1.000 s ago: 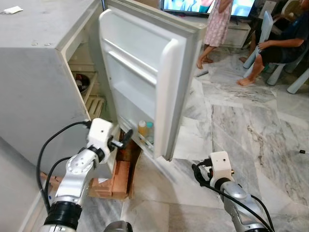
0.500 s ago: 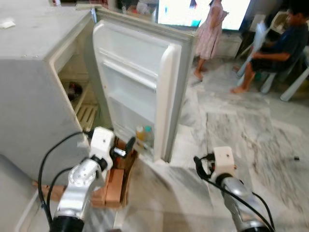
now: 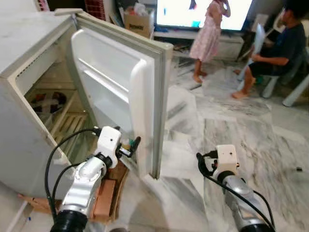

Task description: Restocking fridge

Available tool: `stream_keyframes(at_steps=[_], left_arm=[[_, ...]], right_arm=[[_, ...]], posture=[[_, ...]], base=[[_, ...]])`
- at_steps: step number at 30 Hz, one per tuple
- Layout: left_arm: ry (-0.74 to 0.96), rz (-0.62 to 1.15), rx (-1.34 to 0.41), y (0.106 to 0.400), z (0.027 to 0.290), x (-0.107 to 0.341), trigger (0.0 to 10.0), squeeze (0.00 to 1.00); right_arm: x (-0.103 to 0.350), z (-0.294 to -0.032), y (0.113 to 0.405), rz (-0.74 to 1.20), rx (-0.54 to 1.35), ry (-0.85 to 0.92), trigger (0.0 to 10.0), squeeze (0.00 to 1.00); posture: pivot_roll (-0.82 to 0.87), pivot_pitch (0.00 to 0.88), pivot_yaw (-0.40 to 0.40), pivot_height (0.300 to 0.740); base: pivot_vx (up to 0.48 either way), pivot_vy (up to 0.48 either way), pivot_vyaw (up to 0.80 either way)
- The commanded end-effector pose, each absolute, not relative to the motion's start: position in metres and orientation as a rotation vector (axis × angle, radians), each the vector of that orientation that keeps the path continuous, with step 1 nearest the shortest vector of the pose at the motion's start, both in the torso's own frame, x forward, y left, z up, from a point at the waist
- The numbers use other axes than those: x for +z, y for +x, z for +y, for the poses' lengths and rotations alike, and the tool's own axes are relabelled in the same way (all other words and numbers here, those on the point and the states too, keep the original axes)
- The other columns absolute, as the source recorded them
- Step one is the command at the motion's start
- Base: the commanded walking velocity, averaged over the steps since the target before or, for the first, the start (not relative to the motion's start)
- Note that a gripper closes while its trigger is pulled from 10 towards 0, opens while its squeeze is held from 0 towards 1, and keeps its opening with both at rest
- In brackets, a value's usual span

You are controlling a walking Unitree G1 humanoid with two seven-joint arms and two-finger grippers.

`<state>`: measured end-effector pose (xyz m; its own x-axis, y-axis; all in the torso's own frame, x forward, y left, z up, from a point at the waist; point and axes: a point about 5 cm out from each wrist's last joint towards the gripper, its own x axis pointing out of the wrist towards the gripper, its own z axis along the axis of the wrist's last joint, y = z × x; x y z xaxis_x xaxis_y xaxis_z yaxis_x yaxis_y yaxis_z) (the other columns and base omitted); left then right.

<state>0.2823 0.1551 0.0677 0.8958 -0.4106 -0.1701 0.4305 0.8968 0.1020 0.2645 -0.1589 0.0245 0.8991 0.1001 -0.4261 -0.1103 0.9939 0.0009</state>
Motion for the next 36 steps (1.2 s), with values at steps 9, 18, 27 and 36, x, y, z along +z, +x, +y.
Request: stream_keyframes(at_steps=[9, 18, 27, 36], left_arm=[[0.194, 0.134, -0.426, 0.299, 0.151, 0.071, 10.0, 0.0], [0.212, 0.084, -0.478, 0.323, 0.13, 0.086, 10.0, 0.0], [0.224, 0.055, -0.536, 0.326, 0.111, 0.087, 10.0, 0.0], [0.21, 0.074, -0.431, 0.321, 0.145, 0.08, 10.0, 0.0]], right_arm=[[0.028, -0.167, 0.27, 0.419, 0.077, -0.044, 10.0, 0.0], [0.028, -0.168, 0.27, 0.416, 0.068, -0.05, 10.0, 0.0], [0.027, -0.17, 0.269, 0.415, 0.052, -0.054, 10.0, 0.0], [0.025, -0.17, 0.269, 0.418, 0.051, -0.055, 10.0, 0.0]], posture=[[0.02, 0.0, -0.042, 0.74], [0.0, 0.0, -0.035, 0.74], [-0.01, 0.0, -0.028, 0.74], [0.01, 0.0, -0.033, 0.74]], base=[[0.441, 0.0, 0.0], [0.44, 0.0, 0.0], [0.441, 0.0, 0.0], [0.048, 0.0, 0.0]])
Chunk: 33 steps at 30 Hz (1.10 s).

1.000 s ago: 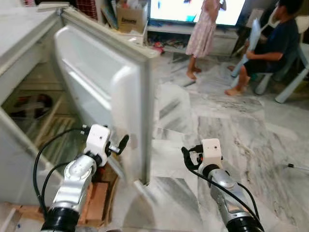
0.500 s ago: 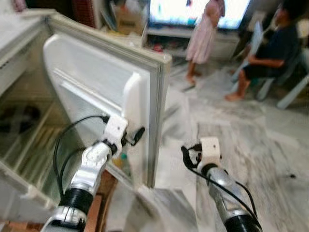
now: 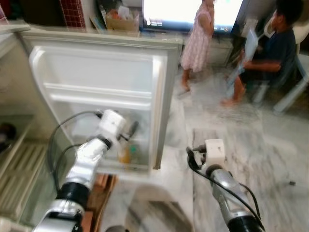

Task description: Restocking fridge

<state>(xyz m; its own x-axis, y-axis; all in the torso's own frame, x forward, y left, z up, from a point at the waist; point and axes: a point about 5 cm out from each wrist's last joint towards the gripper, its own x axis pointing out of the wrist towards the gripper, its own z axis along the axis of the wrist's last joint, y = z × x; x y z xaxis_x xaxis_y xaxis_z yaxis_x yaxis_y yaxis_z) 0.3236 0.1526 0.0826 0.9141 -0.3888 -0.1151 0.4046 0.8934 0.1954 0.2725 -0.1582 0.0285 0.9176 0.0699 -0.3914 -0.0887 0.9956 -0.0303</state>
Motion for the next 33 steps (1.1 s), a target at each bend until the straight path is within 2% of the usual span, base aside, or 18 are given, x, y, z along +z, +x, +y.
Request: stream_keyframes(at_steps=[1, 8, 14, 33], left_arm=[[0.213, 0.082, -0.406, 0.318, 0.152, 0.078, 10.0, 0.0], [0.212, 0.104, -0.334, 0.302, 0.176, 0.072, 10.0, 0.0], [0.195, 0.094, -0.253, 0.279, 0.196, 0.073, 10.0, 0.0], [0.166, 0.107, -0.172, 0.273, 0.199, 0.08, 10.0, 0.0]], right_arm=[[0.025, -0.17, 0.27, 0.417, 0.052, -0.056, 10.0, 0.0], [0.028, -0.174, 0.272, 0.398, 0.012, -0.067, 10.0, 0.0], [0.04, -0.184, 0.278, 0.325, -0.037, -0.055, 10.0, 0.0], [0.063, -0.186, 0.288, 0.213, -0.064, -0.07, 10.0, 0.0]], posture=[[0.01, 0.0, -0.033, 0.74], [0.02, 0.0, -0.027, 0.74], [0.05, 0.0, -0.025, 0.74], [0.02, 0.0, -0.035, 0.74]], base=[[0.0, 0.0, 0.0], [0.0, 0.0, 0.0], [0.0, 0.0, -0.8], [0.449, 0.0, -0.8]])
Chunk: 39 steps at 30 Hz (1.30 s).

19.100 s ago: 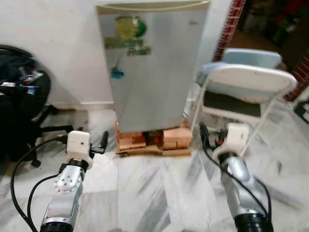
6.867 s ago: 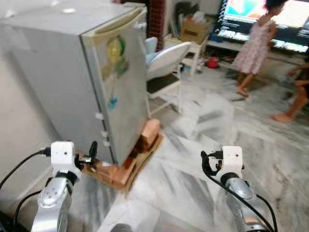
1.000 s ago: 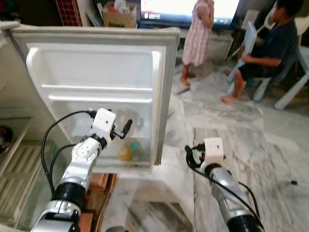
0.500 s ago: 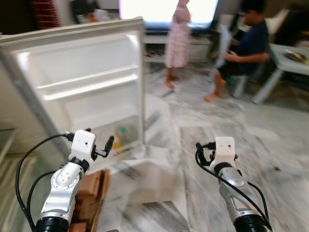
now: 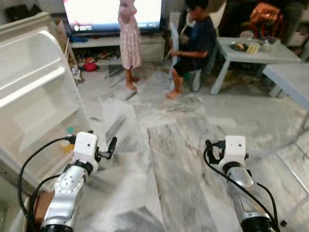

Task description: Restocking fridge

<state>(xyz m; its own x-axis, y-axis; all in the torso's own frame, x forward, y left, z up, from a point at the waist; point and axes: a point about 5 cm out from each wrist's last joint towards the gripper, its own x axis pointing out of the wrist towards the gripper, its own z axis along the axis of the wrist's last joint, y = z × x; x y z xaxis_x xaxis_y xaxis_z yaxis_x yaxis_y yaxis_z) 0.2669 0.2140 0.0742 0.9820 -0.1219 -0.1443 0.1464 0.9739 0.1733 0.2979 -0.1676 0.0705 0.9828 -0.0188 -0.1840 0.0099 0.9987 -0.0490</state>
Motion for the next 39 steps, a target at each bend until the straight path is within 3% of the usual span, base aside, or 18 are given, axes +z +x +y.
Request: stream_keyframes(at_steps=[1, 17, 32, 39], left_arm=[[0.165, 0.106, -0.167, 0.274, 0.2, 0.08, 10.0, 0.0], [0.159, 0.081, -0.132, 0.278, 0.201, 0.087, 10.0, 0.0], [0.163, 0.039, -0.166, 0.281, 0.194, 0.091, 10.0, 0.0], [0.159, 0.033, -0.18, 0.281, 0.192, 0.091, 10.0, 0.0]], right_arm=[[0.065, -0.186, 0.289, 0.204, -0.066, -0.072, 10.0, 0.0], [0.083, -0.181, 0.297, 0.095, -0.059, -0.096, 10.0, 0.0], [0.087, -0.177, 0.296, 0.058, -0.051, -0.106, 10.0, 0.0], [0.089, -0.178, 0.295, 0.048, -0.049, -0.112, 10.0, 0.0]], posture=[[0.02, 0.0, -0.036, 0.74], [0.02, 0.0, -0.026, 0.74], [0.02, 0.0, -0.023, 0.74], [0.02, 0.0, -0.022, 0.74]], base=[[0.48, 0.0, -0.8], [0.474, 0.0, -0.8], [0.391, 0.276, -0.8], [0.386, 0.285, -0.2]])
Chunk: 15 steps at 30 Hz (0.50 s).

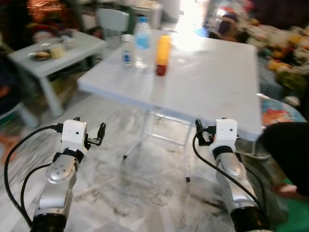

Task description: Restocking fridge

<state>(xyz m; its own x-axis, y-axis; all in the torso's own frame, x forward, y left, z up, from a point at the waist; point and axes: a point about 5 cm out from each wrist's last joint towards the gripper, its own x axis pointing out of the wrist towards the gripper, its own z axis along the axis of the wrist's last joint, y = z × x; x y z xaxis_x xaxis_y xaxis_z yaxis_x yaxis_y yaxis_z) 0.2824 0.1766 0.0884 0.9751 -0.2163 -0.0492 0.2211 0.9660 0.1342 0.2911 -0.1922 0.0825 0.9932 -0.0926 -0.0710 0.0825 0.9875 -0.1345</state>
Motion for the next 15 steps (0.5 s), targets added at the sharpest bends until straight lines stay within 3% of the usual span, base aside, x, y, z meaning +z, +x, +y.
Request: stream_keyframes(at_steps=[1, 15], left_arm=[[0.164, 0.029, -0.182, 0.282, 0.192, 0.091, 10.0, 0.0], [0.108, -0.007, -0.131, 0.287, 0.194, 0.097, 10.0, 0.0]], right_arm=[[0.089, -0.177, 0.295, 0.045, -0.047, -0.115, 10.0, 0.0], [0.109, -0.171, 0.297, -0.066, -0.012, -0.149, 10.0, 0.0]], posture=[[0.02, 0.0, -0.022, 0.74], [0.01, 0.0, -0.024, 0.74]], base=[[0.39, 0.281, 0.0], [0.387, 0.284, 0.0]])
